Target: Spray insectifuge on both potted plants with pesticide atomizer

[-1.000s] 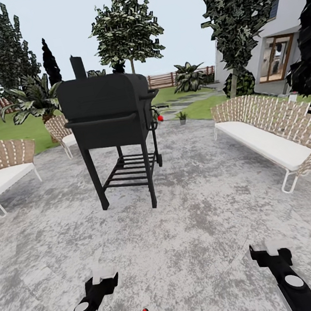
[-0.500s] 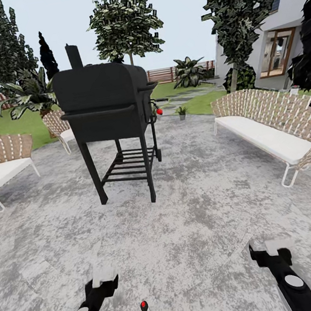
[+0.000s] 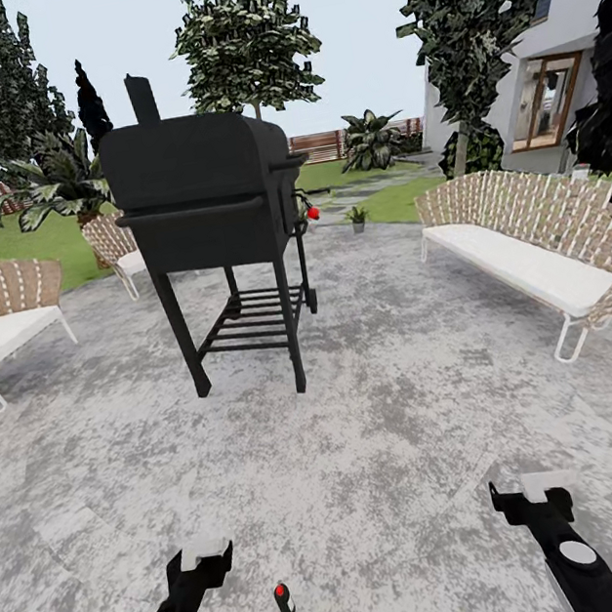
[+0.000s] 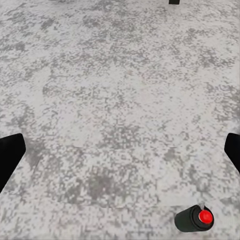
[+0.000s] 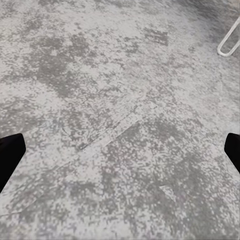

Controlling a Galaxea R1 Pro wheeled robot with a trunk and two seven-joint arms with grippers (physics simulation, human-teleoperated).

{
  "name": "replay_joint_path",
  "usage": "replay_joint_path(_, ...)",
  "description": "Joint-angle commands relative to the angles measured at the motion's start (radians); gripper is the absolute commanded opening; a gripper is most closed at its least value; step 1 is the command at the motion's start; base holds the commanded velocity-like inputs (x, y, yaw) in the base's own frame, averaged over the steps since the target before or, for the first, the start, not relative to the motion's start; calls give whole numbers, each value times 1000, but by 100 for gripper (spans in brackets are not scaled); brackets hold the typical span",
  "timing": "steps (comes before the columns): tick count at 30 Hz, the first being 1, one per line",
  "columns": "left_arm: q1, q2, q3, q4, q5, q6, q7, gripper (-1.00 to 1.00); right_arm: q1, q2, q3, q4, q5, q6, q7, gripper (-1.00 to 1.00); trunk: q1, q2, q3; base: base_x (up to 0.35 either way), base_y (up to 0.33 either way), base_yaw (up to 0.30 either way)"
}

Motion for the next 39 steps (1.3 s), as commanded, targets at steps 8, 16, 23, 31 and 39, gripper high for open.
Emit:
replay_joint_path(8, -1, 0, 4, 2, -2, -3, -3, 100, -1, 2, 0, 7, 9, -2, 1, 100, 31, -57, -26, 0, 0, 0)
replay_joint_path(16, -1, 0, 4, 2, -2, -5, -3, 100, -1, 2, -3, 8, 9, -1, -2, 100, 61, -113, -63, 0, 0, 0)
replay_joint_path(23, -1, 0, 4, 2, -2, -6, -3, 100, -1, 1, -3, 8, 9, -1, -2, 100, 88, -162, -96, 0, 0, 0)
replay_joint_path(31, -1, -1, 4, 2, -3, -17, -3, 100, -1, 2, -3, 8, 9, -2, -2, 100, 100, -183, -118, 0, 0, 0)
replay_joint_path(39, -1, -2, 4, 1, -4, -18, -3, 100, -1, 2, -3, 7, 9, -2, -4, 100, 100, -183, -119, 0, -164, 0)
